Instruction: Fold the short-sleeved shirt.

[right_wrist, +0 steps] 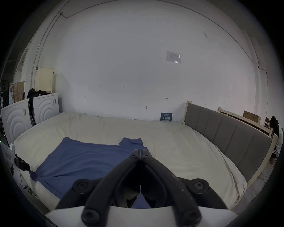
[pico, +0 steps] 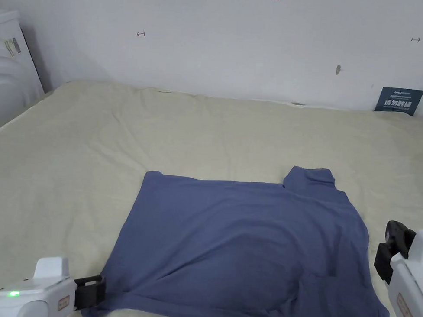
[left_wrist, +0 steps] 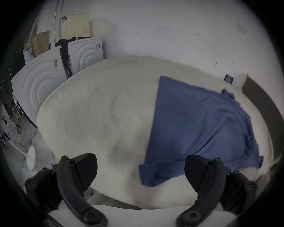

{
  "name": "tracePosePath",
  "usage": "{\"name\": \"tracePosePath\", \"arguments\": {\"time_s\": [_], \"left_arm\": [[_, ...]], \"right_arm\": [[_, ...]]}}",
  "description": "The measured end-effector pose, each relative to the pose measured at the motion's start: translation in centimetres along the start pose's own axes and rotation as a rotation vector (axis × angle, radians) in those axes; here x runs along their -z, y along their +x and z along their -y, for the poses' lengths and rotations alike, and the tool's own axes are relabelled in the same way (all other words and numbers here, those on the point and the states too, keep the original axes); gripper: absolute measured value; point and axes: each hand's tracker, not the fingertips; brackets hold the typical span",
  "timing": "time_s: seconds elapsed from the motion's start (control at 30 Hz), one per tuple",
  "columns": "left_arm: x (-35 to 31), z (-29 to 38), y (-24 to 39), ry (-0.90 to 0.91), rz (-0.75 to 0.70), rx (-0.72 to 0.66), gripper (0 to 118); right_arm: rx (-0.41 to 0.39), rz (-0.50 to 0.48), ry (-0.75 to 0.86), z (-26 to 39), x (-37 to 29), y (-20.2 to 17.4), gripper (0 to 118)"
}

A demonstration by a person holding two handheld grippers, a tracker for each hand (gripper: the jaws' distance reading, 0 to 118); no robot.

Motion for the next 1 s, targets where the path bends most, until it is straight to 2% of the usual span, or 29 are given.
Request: {"name": "tracePosePath", "arguments": {"time_s": [0.07,0.1,0.17,0.27,0.33,0.37,0.47,0.5,0.53,0.57,0.6,0.63,0.7,0.8,0.83,0.93,1.0], "left_arm": [[1.1,0.7,-0.1,-0.027,-0.011,0.019,113],[1.7,0.9,0.0,-0.035,-0.005,0.020,108],[2.2,1.3,0.3,-0.043,0.010,0.032,96],[3.0,1.9,1.2,-0.049,0.037,0.070,69],[3.4,2.1,1.7,-0.054,0.060,0.095,19],[3.4,2.2,2.0,-0.054,0.067,0.106,5],[3.0,2.2,2.1,-0.053,0.097,0.072,4],[2.8,2.1,2.2,-0.045,0.094,0.069,4],[2.5,2.1,2.2,-0.031,0.089,0.067,4],[2.2,2.0,2.1,-0.025,0.091,0.064,4],[1.8,1.8,1.9,-0.019,0.096,0.056,4],[1.8,1.7,1.9,-0.011,0.100,0.050,4],[1.2,1.4,1.7,0.005,0.108,0.044,4],[0.5,0.9,1.8,0.016,0.113,0.049,4],[0.3,0.8,1.8,0.022,0.112,0.051,4],[0.3,0.6,1.9,0.025,0.116,0.052,4],[0.2,0.6,1.9,0.026,0.116,0.049,4]], "right_arm": [[0.001,-0.006,-0.014,0.6,0.5,0.5,1],[0.000,-0.006,-0.022,0.7,0.6,0.5,1],[-0.004,-0.003,-0.033,1.3,0.9,0.8,1],[-0.005,0.002,-0.055,1.7,1.1,1.1,1],[0.001,0.006,-0.069,2.5,1.7,2.0,1],[0.004,0.009,-0.076,2.7,1.8,2.3,1],[0.007,0.021,-0.109,3.8,2.1,3.2,3],[0.010,0.025,-0.127,4.3,2.2,3.6,9],[0.017,0.030,-0.159,4.8,2.4,4.0,22],[0.021,0.030,-0.195,5.3,2.6,4.4,41],[0.034,0.025,-0.241,6.4,2.9,4.5,66],[0.048,0.023,-0.286,7.8,3.6,5.1,81],[0.068,0.023,-0.399,10.4,4.5,5.3,103],[0.101,0.038,-0.505,13.8,5.4,5.7,102],[0.098,0.048,-0.547,13.8,4.4,4.1,102],[0.108,0.043,-0.627,15.7,4.4,3.1,102],[0.130,0.026,-0.649,17.4,5.6,4.4,98]]}}
